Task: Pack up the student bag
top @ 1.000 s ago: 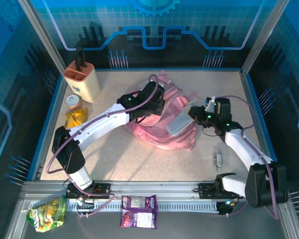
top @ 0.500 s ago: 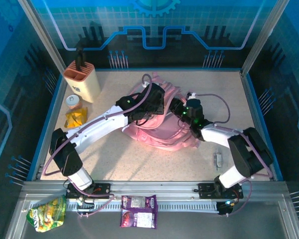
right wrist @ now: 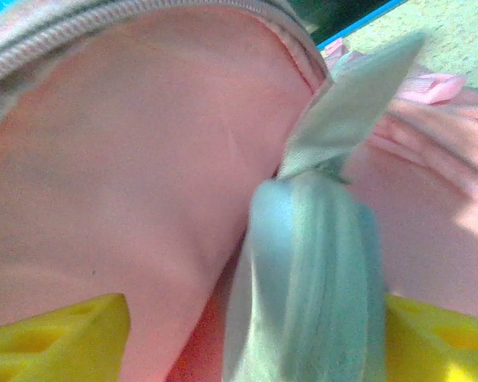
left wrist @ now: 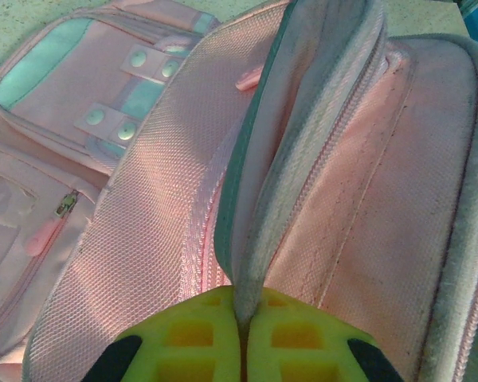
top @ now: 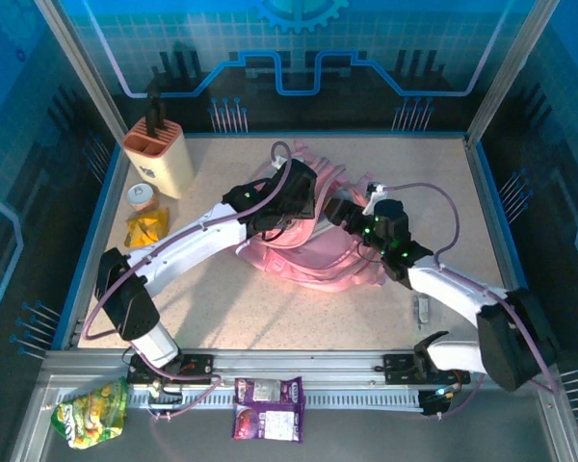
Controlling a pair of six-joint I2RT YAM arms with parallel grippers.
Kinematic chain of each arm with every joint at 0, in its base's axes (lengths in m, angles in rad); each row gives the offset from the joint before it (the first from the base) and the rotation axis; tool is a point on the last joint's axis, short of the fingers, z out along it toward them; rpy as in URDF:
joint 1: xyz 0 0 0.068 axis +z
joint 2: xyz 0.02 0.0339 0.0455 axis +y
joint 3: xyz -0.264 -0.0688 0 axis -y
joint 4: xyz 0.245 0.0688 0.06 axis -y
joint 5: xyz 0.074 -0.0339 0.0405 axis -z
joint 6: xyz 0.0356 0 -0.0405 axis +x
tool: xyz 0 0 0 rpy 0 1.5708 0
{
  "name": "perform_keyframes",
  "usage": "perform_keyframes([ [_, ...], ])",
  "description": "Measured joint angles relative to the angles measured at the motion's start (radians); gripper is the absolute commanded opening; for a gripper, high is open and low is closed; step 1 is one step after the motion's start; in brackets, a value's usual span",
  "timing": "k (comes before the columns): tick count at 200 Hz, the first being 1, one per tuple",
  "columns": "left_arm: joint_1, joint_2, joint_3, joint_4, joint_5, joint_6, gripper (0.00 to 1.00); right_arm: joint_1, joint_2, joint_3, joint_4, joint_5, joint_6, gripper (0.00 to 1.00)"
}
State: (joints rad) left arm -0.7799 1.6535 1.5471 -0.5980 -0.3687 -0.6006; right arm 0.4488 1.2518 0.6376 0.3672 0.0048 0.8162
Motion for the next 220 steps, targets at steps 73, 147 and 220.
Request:
perform_keyframes([
  [73, 0.002, -0.013, -0.013, 0.004, -0.001, 0.000, 0.00, -0.010, 0.002, 0.030, -0.253, -0.166, -0.176, 0.53],
  [147, 0.005, -0.020, -0.026, 0.023, -0.001, -0.003, 0.00, 0.043, 0.213, 0.105, -0.172, -0.268, -0.145, 0.53],
  [220, 0.005, -0.020, -0.032, 0.032, 0.010, -0.026, 0.00, 0.038, 0.223, 0.137, -0.176, -0.268, -0.132, 0.60],
])
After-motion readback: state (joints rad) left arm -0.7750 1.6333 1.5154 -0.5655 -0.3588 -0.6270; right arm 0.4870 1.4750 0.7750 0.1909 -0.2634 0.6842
